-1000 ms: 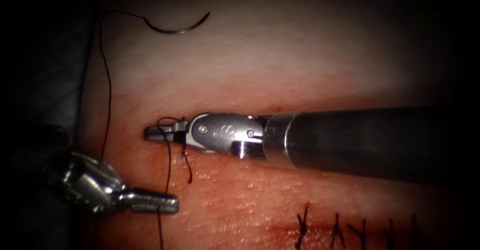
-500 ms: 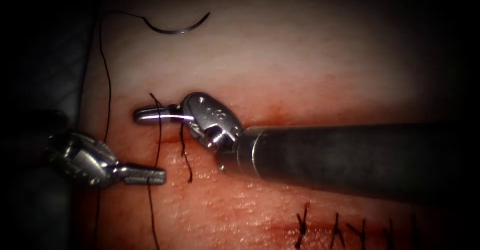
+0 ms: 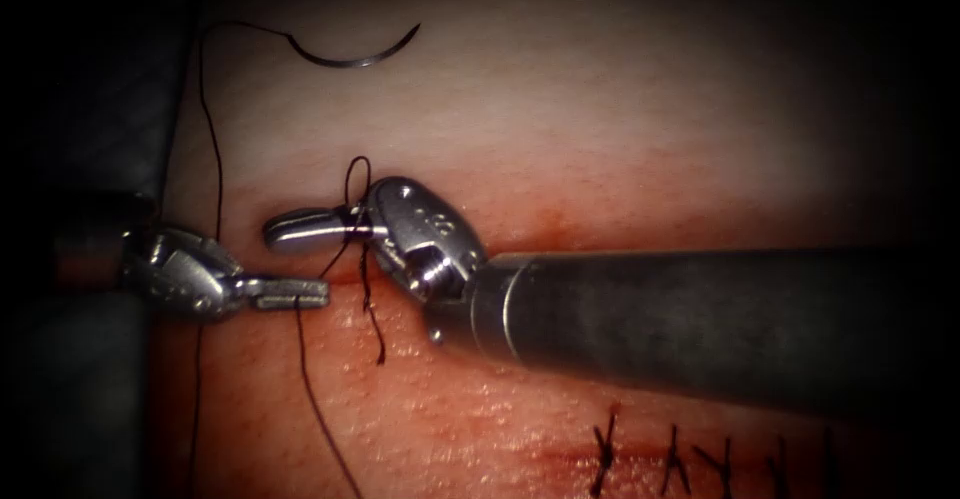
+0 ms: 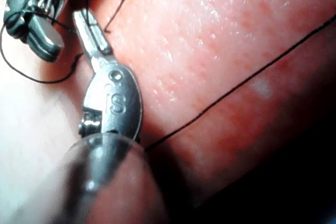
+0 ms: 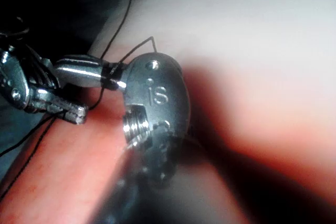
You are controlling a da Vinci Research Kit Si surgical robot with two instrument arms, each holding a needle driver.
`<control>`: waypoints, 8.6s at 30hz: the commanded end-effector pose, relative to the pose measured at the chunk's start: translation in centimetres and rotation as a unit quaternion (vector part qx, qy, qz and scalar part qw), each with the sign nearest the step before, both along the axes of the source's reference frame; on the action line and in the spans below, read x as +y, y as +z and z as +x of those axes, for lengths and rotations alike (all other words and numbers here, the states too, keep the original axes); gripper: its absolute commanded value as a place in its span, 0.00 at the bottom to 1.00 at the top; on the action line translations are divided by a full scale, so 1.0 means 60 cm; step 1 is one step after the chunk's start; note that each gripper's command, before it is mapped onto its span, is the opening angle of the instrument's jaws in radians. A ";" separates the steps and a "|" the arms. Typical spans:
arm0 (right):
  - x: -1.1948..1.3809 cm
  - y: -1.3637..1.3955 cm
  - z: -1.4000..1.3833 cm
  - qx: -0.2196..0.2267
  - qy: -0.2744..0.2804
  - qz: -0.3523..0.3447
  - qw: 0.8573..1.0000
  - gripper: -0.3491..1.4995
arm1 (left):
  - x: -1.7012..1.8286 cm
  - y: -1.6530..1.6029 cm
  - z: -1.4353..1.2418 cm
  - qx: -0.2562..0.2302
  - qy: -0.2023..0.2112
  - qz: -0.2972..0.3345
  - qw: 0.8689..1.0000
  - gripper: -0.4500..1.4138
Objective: Wound Closure
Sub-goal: Use the left suture to wrap once around the right gripper, then with the right tool grab the suture end, then pull the right gripper up and the left down to tighten the knot, then wrap the long suture end once around the right gripper counter-clockwise, then with the right tool grasp the short suture end.
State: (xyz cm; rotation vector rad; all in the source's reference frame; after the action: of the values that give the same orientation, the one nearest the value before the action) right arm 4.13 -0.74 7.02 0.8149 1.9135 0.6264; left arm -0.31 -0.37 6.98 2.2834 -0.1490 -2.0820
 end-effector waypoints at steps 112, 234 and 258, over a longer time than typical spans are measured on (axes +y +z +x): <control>0.0111 0.0023 -0.0002 -0.194 -0.234 -0.302 0.904 0.00 | -0.0362 -0.0059 -0.0135 0.044 0.169 0.084 0.981 0.00; -0.0036 -0.0045 -0.0067 -0.312 0.133 0.042 0.940 0.39 | -0.0031 0.0031 -0.0081 0.087 0.112 -0.016 0.990 0.00; 0.0009 0.0008 -0.0019 -0.417 0.118 0.235 0.870 0.71 | -0.0051 0.0017 -0.0087 0.081 0.116 -0.019 0.990 0.00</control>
State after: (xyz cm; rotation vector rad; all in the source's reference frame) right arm 3.96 -0.70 7.02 0.4676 1.0648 1.3731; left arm -0.78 -0.70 7.02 1.9920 0.0865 -2.1104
